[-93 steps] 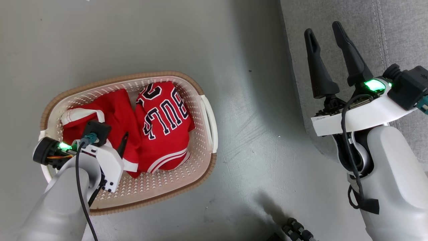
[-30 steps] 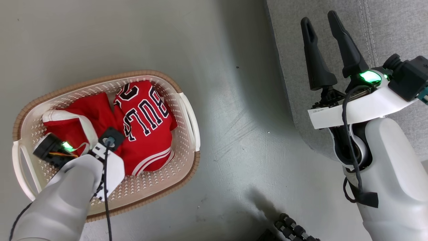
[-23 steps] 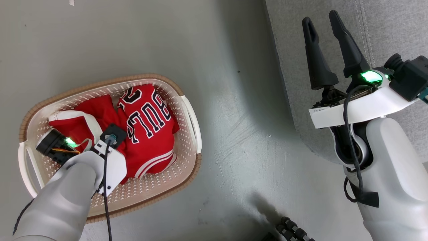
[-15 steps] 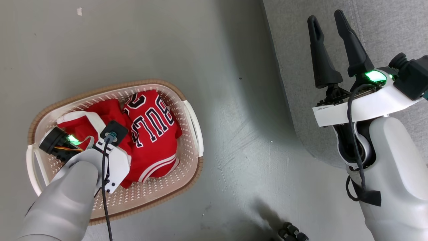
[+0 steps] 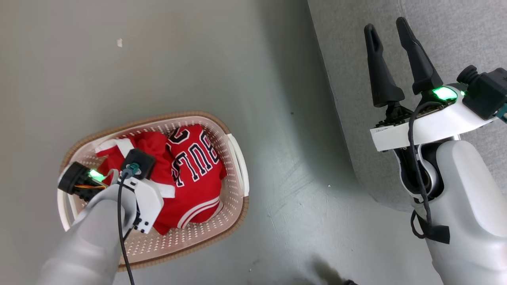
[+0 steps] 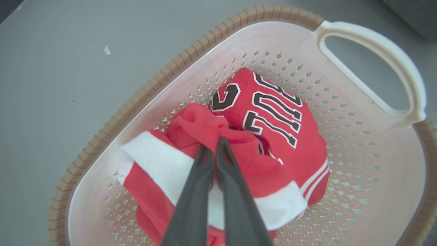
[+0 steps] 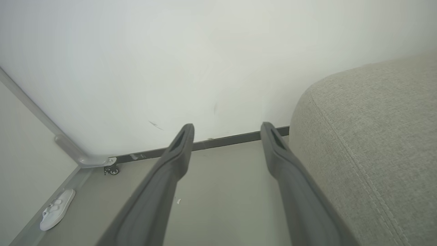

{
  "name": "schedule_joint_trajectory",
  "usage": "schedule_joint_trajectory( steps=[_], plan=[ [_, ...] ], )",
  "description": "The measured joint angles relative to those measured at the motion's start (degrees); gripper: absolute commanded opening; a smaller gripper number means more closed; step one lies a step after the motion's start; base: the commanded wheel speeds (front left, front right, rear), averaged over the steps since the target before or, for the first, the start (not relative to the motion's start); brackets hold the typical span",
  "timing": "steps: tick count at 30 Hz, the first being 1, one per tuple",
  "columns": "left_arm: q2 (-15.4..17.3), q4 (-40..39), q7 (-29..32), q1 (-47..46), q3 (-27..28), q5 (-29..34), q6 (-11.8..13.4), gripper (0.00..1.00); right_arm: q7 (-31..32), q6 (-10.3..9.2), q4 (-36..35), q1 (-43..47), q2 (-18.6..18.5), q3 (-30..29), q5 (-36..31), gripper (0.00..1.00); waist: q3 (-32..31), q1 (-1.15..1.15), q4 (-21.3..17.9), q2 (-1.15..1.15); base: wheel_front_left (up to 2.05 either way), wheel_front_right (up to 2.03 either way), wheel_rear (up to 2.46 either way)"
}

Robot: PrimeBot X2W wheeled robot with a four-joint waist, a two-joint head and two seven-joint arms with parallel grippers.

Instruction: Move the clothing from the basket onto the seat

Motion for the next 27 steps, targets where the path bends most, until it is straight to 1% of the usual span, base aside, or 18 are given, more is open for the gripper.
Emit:
schedule_joint_trajectory(
  steps=[6, 14, 20, 27],
  plan=[
    [-0.9, -1.2, -1.1, 1.3, 0.8, -1.2, -0.5, 0.0, 0.0, 0.0, 0.6, 0.1, 0.0, 0.0, -0.9, 1.0, -2.7, 0.0, 0.9, 0.0, 0.0, 0.0, 0.0],
    [-1.1, -4.2, -1.9, 2.9, 1.1, -2.9, -0.7, 0.0, 0.0, 0.0, 1.8, 1.7, -0.1, -0.2, -1.5, 1.0, -6.5, 0.0, 2.3, 0.0, 0.0, 0.0, 0.0],
    [-1.5, -7.6, -2.0, 4.2, 1.7, -4.6, -1.2, 0.0, 0.0, 0.0, 2.6, 2.6, -0.8, -0.4, -1.7, 1.0, -9.3, 0.0, 3.5, 0.0, 0.0, 0.0, 0.0],
    [-2.3, -14.3, -2.0, 6.4, 1.9, -6.1, -1.2, 0.0, 0.0, 0.0, 3.4, 4.5, -1.6, -0.5, -2.0, 1.0, -12.6, 0.0, 5.0, 0.0, 0.0, 0.0, 0.0]
  ],
)
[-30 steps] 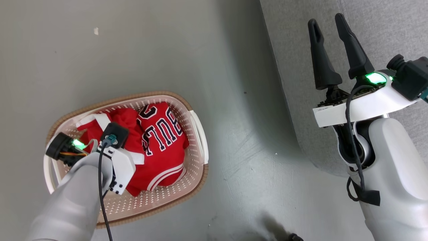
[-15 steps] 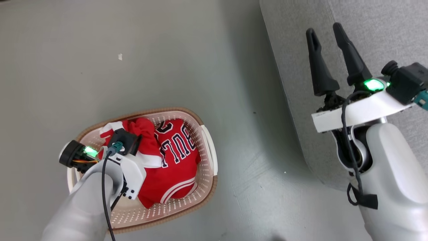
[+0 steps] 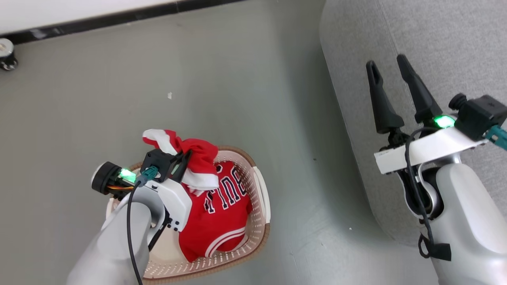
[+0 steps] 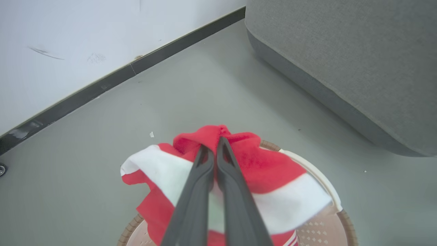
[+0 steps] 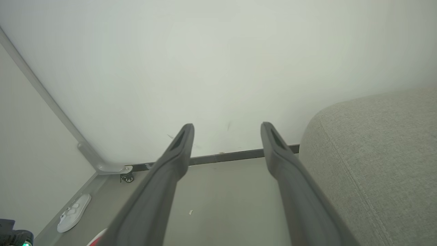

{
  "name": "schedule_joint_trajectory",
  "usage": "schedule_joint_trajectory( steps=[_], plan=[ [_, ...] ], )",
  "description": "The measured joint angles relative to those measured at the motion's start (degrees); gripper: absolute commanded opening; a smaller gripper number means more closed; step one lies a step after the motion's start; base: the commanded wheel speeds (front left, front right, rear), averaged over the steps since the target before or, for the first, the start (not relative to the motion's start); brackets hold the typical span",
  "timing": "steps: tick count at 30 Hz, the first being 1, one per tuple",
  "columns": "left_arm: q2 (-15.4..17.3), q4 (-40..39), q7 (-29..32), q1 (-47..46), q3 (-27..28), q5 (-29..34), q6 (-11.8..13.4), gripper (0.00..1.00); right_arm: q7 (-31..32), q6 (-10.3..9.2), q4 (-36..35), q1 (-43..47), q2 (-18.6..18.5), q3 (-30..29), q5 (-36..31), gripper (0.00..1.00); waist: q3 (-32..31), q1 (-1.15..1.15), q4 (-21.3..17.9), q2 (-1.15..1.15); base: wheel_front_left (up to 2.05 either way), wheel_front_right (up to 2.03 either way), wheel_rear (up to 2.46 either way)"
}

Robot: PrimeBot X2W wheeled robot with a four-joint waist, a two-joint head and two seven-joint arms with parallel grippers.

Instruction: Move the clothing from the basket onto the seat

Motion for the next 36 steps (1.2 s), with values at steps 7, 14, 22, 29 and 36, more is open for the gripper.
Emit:
schedule_joint_trajectory(
  steps=[7, 14, 22, 29, 36],
  plan=[
    [0.0, -6.0, 0.0, 3.6, 0.6, -1.9, 0.0, 0.0, 0.0, 0.0, 0.3, 0.8, -0.9, 0.0, 0.0, 1.0, -3.1, 0.0, 1.4, 0.0, 0.0, 0.0, 0.0],
    [-0.2, -11.0, 0.0, 5.7, 1.1, -3.0, 0.0, 0.0, 0.0, 0.0, 1.0, 3.1, -1.3, 0.3, 0.0, 1.0, -6.2, 0.0, 2.7, 0.0, 0.0, 0.0, 0.0],
    [-0.2, -15.4, 0.0, 7.7, 1.9, -4.8, -0.5, 0.0, 0.0, 0.0, 1.9, 5.6, -1.9, 0.6, 0.6, 1.0, -9.2, 0.0, 3.9, 0.0, 0.0, 0.0, 0.0],
    [-0.2, -18.8, 0.0, 9.1, 2.3, -5.9, -0.5, 0.0, 0.0, 0.0, 2.3, 7.7, -3.1, 2.2, 1.0, 1.0, -11.9, 0.0, 5.0, 0.0, 0.0, 0.0, 0.0],
    [-0.2, -20.9, 0.0, 9.2, 2.2, -6.2, -0.5, 0.0, 0.0, 0.0, 2.5, 8.9, -3.2, 6.1, 1.0, 1.0, -14.9, 0.0, 6.2, 0.0, 0.0, 0.0, 0.0]
  ],
)
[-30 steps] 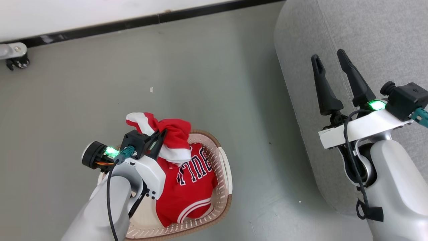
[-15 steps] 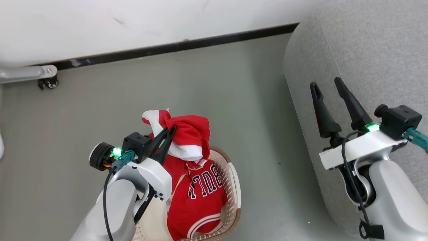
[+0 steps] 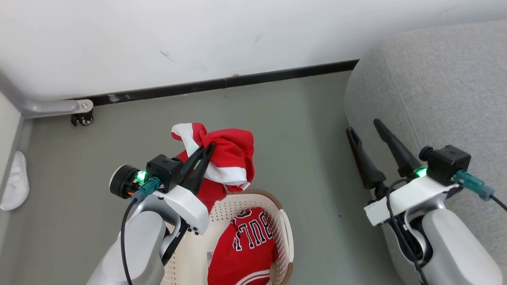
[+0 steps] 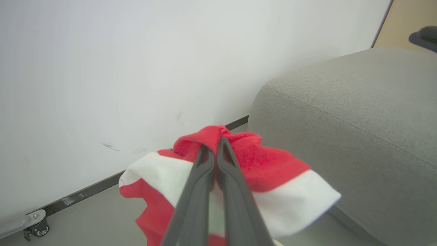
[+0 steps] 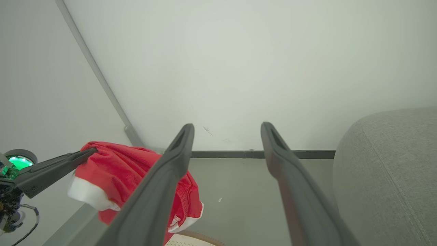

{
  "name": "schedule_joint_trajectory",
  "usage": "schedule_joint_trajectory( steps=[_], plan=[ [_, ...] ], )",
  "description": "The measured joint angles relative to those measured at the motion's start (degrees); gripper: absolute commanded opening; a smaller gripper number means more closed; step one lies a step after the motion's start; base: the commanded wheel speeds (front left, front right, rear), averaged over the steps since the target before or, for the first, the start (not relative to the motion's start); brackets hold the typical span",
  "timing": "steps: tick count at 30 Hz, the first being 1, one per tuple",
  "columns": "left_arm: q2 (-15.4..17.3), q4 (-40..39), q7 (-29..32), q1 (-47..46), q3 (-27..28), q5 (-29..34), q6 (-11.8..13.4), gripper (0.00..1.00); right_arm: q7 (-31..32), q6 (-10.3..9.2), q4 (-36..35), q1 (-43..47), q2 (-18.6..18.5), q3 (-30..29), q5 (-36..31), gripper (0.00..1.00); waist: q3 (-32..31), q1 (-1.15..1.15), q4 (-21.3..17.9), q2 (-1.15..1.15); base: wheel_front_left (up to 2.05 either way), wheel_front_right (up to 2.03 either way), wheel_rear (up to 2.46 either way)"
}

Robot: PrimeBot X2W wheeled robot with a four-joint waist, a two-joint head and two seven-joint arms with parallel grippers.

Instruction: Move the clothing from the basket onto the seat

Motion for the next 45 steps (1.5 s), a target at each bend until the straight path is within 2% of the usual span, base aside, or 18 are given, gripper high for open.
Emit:
schedule_joint_trajectory(
  steps=[6, 7, 14, 23, 33, 45],
  plan=[
    [0.1, -0.8, 0.0, 0.1, -1.0, 0.1, 0.0, 0.0, 0.0, 0.0, 0.5, 2.2, -0.2, 2.5, 0.1, 1.0, -1.9, 0.0, 0.9, 0.0, 0.0, 0.0, 0.0],
    [0.1, -1.5, 0.0, 0.0, -1.6, 0.1, 0.0, 0.0, 0.0, 0.0, 1.1, 2.4, -0.9, 6.0, 0.5, 1.0, -3.2, 0.0, 1.7, 0.0, 0.0, 0.0, 0.0],
    [0.1, -3.1, 0.0, -0.2, -2.7, 0.1, 0.0, 0.0, 0.0, 0.0, 2.1, 4.2, -1.7, 10.4, 0.6, 1.0, -4.8, 0.0, 2.8, 0.0, 0.0, 0.0, 0.0],
    [0.1, -4.4, 0.6, -0.7, -4.3, -0.2, 0.0, 0.0, 0.0, 0.01, 4.9, 3.2, -3.0, 21.8, 0.5, 1.0, -6.1, 0.0, 4.1, 0.0, 0.0, 0.0, 0.0],
    [0.1, -5.7, 2.3, -0.7, -6.4, -2.0, 0.0, 0.0, 0.0, 0.0, 7.2, -2.8, -3.9, 27.1, 0.4, 1.0, -6.7, 0.0, 5.3, 0.0, 0.0, 0.0, 0.0],
    [0.1, -8.5, 3.6, -0.7, -9.8, -3.0, 0.0, 0.0, 0.0, 0.01, 9.6, -7.7, -3.8, 30.0, 0.6, 1.0, -6.4, 0.0, 6.4, 0.0, 0.0, 0.0, 0.0]
  ],
)
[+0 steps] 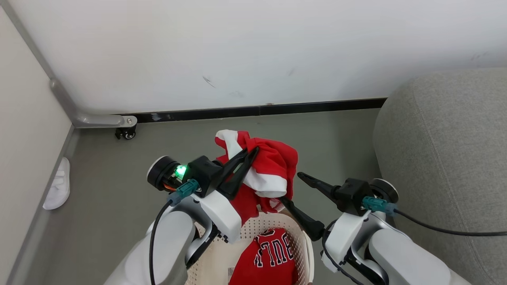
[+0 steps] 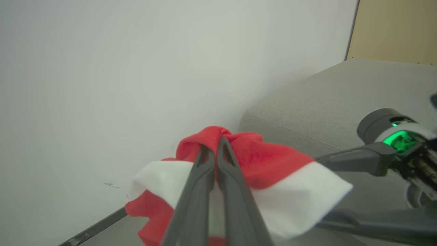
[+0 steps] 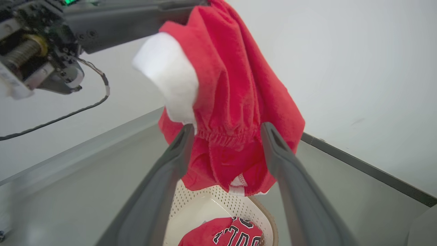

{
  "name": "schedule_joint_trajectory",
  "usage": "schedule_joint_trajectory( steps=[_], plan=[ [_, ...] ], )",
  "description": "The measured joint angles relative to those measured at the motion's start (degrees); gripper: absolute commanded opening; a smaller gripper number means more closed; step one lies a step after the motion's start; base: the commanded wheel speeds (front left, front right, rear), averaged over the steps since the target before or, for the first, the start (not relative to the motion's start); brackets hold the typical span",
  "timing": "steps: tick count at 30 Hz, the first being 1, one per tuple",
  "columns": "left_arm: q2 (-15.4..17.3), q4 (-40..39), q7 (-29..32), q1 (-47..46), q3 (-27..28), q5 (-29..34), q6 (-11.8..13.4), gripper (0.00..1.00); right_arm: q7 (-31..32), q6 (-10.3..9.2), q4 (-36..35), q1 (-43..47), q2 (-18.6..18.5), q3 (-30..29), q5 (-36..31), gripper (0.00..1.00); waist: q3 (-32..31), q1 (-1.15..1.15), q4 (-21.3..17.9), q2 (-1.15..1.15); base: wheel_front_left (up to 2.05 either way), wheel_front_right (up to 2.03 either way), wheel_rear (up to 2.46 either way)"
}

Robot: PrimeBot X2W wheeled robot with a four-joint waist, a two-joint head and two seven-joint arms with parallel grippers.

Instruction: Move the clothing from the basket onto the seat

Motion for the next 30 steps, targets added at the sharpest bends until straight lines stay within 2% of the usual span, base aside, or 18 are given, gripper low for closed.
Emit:
schedule_joint_trajectory(
  steps=[17, 29, 30],
  plan=[
    [0.0, -3.9, 1.1, 0.0, -4.6, -2.1, 0.0, 0.0, 0.0, 0.0, 6.5, -3.6, 0.0, 5.2, 3.2, 1.0, 0.8, 0.0, 1.5, 0.0, 0.0, 0.0, 0.0],
    [0.0, -5.2, 1.8, 0.1, -7.3, -3.0, 0.0, 0.0, 0.0, 0.0, 8.5, -7.2, 0.7, 8.1, 4.7, 1.0, 0.6, 0.0, 2.8, 0.0, 0.0, 0.0, 0.0],
    [0.0, -5.2, 1.9, 0.1, -7.4, -3.0, 0.0, 0.0, 0.0, 0.0, 8.6, -7.1, 0.7, 8.5, 4.7, 0.46, 0.5, 0.0, 2.9, 0.0, 0.0, 0.0, 0.0]
  ],
)
